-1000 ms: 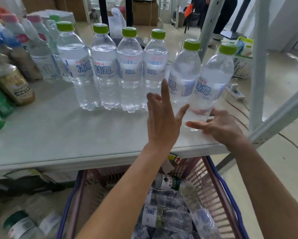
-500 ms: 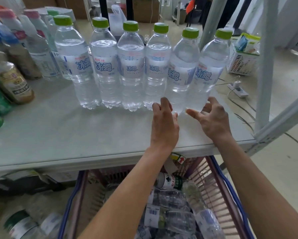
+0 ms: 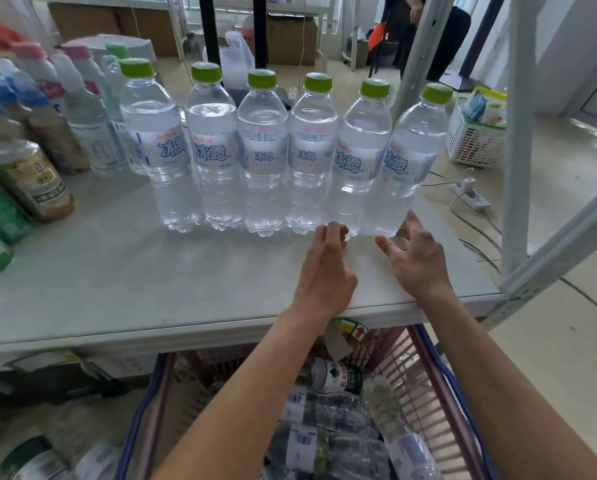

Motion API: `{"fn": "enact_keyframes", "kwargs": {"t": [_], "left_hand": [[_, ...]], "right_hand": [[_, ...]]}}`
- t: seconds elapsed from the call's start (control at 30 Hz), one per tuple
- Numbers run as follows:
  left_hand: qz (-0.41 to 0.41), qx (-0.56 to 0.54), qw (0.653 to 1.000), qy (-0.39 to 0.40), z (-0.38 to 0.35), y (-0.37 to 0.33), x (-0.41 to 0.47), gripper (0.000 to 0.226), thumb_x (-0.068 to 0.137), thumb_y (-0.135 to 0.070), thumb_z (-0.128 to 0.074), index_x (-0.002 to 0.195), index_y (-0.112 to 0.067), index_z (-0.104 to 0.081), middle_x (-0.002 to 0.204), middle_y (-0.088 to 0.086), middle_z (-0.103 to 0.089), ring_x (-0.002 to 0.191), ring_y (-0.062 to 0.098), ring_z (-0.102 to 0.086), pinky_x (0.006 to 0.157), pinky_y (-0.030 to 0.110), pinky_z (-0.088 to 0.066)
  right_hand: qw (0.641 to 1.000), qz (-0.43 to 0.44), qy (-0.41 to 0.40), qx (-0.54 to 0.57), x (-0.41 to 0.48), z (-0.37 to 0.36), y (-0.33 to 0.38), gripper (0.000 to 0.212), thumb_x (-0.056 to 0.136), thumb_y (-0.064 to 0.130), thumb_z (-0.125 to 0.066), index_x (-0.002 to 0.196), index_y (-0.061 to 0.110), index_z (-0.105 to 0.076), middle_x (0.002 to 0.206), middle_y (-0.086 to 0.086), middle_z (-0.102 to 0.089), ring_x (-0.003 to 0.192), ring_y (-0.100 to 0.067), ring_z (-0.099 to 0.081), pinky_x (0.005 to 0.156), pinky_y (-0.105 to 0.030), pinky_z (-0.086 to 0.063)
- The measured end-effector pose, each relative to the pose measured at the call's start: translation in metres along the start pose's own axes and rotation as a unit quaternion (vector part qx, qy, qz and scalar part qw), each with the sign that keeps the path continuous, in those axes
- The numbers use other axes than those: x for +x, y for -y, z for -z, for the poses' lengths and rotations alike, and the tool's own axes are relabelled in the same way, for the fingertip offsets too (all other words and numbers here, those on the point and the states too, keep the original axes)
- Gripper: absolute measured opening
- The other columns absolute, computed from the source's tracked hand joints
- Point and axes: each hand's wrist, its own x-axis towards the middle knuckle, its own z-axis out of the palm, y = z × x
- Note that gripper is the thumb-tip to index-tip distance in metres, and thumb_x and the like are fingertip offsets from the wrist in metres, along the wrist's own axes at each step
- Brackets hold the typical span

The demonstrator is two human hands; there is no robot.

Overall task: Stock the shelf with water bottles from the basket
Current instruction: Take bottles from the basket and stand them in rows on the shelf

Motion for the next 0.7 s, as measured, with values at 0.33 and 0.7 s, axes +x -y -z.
{"fn": "enact_keyframes", "kwargs": {"t": [0.33,0.7], "left_hand": [[-0.058,-0.012,0.994,0.094,0.085,0.01,-0.074,0.017,0.082,0.008,-0.06,0.085,-0.008,-0.066,0.079,-0.002,-0.068,0.071,0.009,-0.064,0.065,0.019,-0.054],[0.051,0.487,0.765,0.418,0.093,0.12,-0.164,0.054,0.09,-0.004,-0.06,0.141,-0.012,-0.045,0.133,0.012,-0.055,0.116,0.032,-0.061,0.079,0.039,-0.056]], "right_hand": [[0.999,-0.016,0.052,-0.003,-0.032,0.041,-0.003,0.045,0.091,0.012,-0.074,0.134,0.011,-0.063,0.117,-0.003,-0.075,0.107,-0.013,-0.073,0.097,-0.024,-0.054],[0.62,0.078,0.735,-0.263,-0.126,-0.03,0.033,0.018,0.098,0.035,-0.066,0.109,0.021,-0.072,0.104,0.005,-0.076,0.078,-0.008,-0.067,0.061,-0.018,-0.05]]}}
